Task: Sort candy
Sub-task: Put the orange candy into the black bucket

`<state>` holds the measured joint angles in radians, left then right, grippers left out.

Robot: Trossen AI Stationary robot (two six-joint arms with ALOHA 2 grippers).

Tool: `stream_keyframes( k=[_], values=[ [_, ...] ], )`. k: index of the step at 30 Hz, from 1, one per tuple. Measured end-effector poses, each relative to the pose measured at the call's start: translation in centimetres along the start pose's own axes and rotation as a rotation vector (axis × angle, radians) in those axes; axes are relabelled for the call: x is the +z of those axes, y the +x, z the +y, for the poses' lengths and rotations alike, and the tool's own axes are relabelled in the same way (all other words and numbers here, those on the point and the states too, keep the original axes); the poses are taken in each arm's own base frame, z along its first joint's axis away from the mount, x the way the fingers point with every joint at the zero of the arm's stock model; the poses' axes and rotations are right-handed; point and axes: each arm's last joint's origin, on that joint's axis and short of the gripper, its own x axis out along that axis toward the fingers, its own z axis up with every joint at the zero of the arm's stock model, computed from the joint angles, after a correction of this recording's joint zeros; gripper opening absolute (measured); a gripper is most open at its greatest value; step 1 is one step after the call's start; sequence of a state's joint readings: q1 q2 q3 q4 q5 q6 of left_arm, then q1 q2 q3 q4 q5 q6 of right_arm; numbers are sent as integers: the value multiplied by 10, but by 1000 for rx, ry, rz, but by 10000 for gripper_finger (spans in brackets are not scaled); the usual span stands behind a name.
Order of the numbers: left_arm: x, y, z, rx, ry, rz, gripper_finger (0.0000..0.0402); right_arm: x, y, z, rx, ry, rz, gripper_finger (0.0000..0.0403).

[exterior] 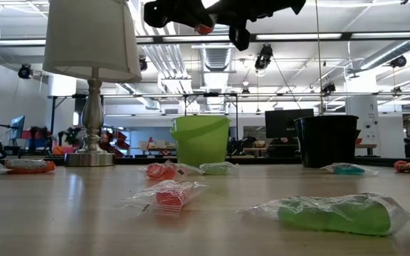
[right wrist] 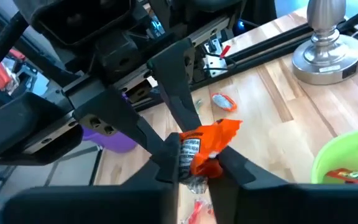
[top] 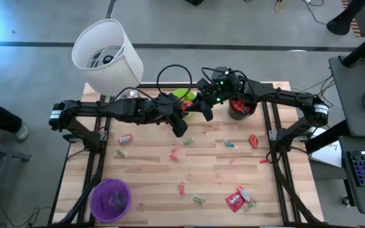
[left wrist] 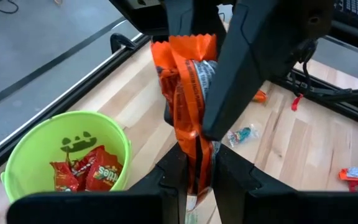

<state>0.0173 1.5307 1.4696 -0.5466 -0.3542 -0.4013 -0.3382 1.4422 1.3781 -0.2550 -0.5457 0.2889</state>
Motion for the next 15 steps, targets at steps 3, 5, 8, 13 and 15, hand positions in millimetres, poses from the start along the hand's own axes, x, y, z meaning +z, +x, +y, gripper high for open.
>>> stream_keyframes(
  k=[3, 5, 8, 13, 15],
  values=[
    [0, 0, 1, 1, -1, 0, 40, 0, 0, 0, -1, 31, 0, 29],
    [1, 0, 1, 3, -2, -1, 40, 0, 0, 0, -3, 51, -1, 27],
    [1, 0, 1, 1, -2, -1, 41, 0, 0, 0, -3, 57, 0, 26],
    [1, -1, 2, 1, 32, 6, 43, -1, 0, 0, -7, 86, 11, 25],
    [-1, -2, 2, 0, 52, 20, 50, -2, 0, -1, -10, 90, 18, 24]
  ],
)
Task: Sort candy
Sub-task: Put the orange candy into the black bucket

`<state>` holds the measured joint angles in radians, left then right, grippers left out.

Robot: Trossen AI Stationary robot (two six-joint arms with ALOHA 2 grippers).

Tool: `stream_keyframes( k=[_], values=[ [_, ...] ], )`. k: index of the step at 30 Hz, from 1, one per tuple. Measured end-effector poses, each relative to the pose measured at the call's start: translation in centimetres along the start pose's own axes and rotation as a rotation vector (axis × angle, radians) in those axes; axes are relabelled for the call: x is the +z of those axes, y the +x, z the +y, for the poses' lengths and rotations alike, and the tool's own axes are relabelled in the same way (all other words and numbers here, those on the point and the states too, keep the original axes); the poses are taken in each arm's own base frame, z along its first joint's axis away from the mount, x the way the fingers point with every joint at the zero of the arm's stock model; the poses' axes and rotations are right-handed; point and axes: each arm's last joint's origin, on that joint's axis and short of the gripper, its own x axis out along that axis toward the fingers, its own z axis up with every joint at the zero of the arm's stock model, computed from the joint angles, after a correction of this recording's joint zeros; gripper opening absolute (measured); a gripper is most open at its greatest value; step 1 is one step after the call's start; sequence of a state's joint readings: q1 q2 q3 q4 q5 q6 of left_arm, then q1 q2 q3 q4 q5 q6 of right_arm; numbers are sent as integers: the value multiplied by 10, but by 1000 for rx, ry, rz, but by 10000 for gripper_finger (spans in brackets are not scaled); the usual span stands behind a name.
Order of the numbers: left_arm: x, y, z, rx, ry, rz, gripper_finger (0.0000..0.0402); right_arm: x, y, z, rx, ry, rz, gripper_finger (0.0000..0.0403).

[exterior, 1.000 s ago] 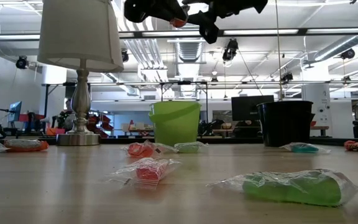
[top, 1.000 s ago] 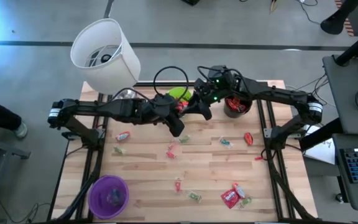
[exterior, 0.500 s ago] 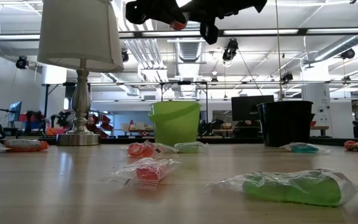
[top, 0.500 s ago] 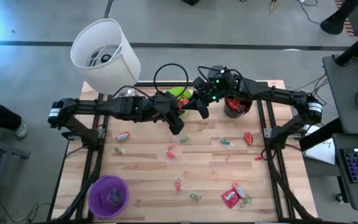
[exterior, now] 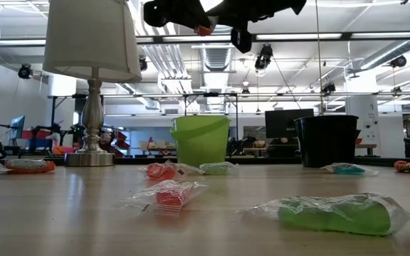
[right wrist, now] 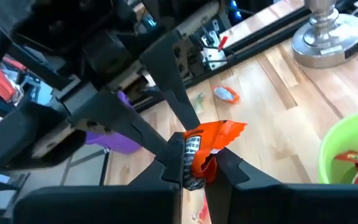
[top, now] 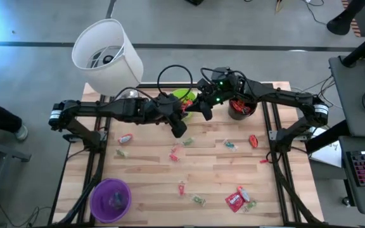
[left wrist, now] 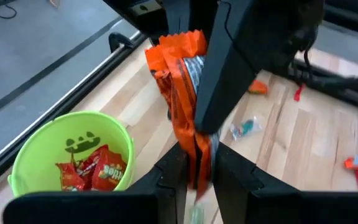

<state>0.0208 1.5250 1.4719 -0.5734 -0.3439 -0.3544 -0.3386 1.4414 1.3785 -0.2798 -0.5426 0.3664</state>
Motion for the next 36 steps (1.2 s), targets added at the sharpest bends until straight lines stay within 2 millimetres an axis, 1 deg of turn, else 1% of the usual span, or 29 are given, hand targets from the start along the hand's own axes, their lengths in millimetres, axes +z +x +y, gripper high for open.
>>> stream_keyframes(
  k=[5, 10, 14, 17, 23, 33, 36],
  values=[
    [-3, -1, 2, -6, 26, 44, 76, -2, 0, -2, -36, 11, 10, 24],
    [-15, -2, 7, 44, 91, 159, 99, -11, -2, -7, -128, 35, 81, 24],
    [-23, -4, 11, 77, 127, 250, 103, -24, -7, -14, -334, 31, 181, 24],
    [-26, -5, 13, 87, 160, 284, 102, -33, -13, -22, -503, 45, 251, 24],
    [-28, -5, 13, 86, 193, 296, 98, -42, -28, -36, -754, 88, 337, 24],
    [-32, -7, 15, 96, 236, 342, 98, -57, -61, -56, -1093, 201, 526, 24],
    [-32, -7, 15, 97, 238, 348, 98, -60, -70, -60, -1150, 219, 567, 24]
  ],
)
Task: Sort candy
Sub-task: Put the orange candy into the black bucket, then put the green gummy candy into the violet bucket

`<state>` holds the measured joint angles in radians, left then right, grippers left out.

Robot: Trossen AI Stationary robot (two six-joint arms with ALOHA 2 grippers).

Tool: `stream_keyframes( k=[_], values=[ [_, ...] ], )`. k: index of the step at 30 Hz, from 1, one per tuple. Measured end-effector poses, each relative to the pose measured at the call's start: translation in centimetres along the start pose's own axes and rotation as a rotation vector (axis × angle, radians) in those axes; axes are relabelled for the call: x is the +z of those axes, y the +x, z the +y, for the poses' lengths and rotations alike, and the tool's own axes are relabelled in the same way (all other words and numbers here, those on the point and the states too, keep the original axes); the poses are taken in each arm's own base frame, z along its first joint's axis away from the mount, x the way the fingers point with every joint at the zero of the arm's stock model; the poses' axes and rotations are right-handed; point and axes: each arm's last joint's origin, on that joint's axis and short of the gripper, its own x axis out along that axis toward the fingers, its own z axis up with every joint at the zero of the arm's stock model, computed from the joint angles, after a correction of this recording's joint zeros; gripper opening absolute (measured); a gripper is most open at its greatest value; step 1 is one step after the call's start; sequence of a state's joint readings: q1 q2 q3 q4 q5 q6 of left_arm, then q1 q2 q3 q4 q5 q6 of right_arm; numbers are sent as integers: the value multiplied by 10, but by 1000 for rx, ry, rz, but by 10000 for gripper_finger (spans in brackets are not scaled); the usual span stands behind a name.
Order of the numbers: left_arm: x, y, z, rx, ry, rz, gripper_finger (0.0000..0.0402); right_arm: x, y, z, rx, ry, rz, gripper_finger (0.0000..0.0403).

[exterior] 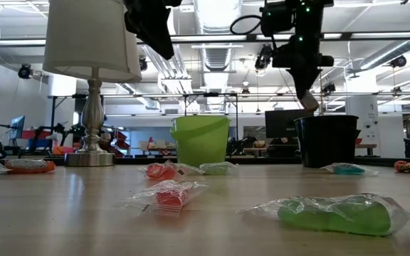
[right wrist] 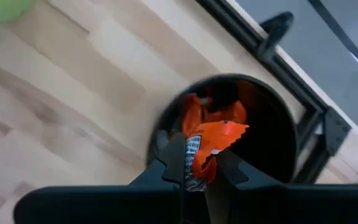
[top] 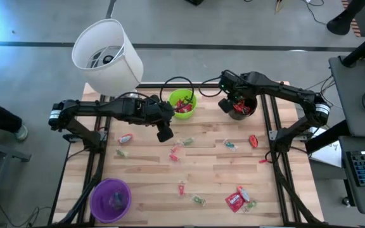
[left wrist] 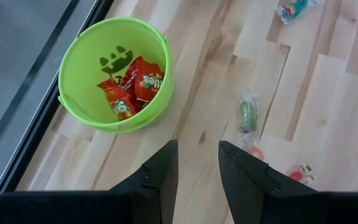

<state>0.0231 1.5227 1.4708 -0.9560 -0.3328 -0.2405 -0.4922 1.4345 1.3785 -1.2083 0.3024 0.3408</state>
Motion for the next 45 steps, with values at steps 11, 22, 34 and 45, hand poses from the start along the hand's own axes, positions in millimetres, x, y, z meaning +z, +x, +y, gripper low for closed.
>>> stream_keyframes(
  k=[11, 22, 34, 45],
  values=[
    [0, 0, 0, 0, 0, 0, 97, -2, 4, -18, -84, -32, 65, 24],
    [0, 0, 0, 0, -4, -1, 97, -9, 6, -20, -118, -60, 126, 98],
    [0, 7, 0, 58, 8, 17, 142, -9, 6, -19, -120, 12, 122, 128],
    [-2, 63, -20, 80, 147, 141, 168, -10, 5, -15, -60, 0, 138, 130]
  ],
)
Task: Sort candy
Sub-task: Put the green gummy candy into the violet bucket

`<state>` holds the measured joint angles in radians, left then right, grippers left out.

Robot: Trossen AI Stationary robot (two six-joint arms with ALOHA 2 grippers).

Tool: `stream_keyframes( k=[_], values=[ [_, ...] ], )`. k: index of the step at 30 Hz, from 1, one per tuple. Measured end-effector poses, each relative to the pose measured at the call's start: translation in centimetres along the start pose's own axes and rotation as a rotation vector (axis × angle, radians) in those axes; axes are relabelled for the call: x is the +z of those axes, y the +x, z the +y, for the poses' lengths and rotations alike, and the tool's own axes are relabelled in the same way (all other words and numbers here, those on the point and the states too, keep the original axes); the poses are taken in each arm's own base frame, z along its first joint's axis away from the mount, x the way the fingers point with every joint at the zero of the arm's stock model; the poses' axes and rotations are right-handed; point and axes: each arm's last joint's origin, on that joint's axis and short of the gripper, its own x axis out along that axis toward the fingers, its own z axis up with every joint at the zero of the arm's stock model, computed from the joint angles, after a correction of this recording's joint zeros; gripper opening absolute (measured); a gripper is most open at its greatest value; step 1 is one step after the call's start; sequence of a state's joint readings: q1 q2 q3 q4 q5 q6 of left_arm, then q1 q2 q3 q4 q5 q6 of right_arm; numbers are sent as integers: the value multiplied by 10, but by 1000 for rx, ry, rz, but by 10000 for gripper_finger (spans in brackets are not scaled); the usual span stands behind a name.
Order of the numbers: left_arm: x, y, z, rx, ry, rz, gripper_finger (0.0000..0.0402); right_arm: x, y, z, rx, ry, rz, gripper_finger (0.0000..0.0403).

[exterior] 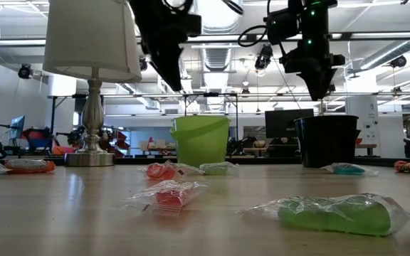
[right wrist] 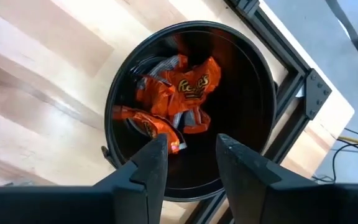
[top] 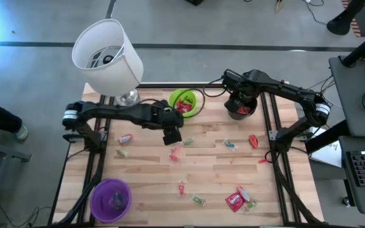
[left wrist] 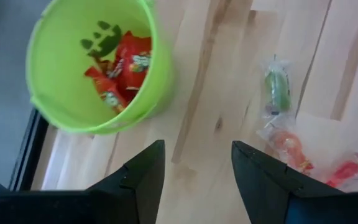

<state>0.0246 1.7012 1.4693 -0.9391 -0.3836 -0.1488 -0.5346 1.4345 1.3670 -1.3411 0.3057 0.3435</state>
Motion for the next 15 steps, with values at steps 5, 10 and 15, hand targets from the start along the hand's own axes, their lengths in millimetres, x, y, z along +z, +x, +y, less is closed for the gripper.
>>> stream_keyframes(
  k=[5, 10, 15],
  values=[
    [8, 22, -11, -4, 43, 0, 168, -3, -3, 5, 41, -20, 1, 130],
    [15, 38, -20, -108, 137, -19, 168, -6, -7, 9, 63, -37, -4, 130],
    [19, 51, -26, -220, 195, -33, 168, -6, -7, 11, 67, -40, -13, 130]
  ],
)
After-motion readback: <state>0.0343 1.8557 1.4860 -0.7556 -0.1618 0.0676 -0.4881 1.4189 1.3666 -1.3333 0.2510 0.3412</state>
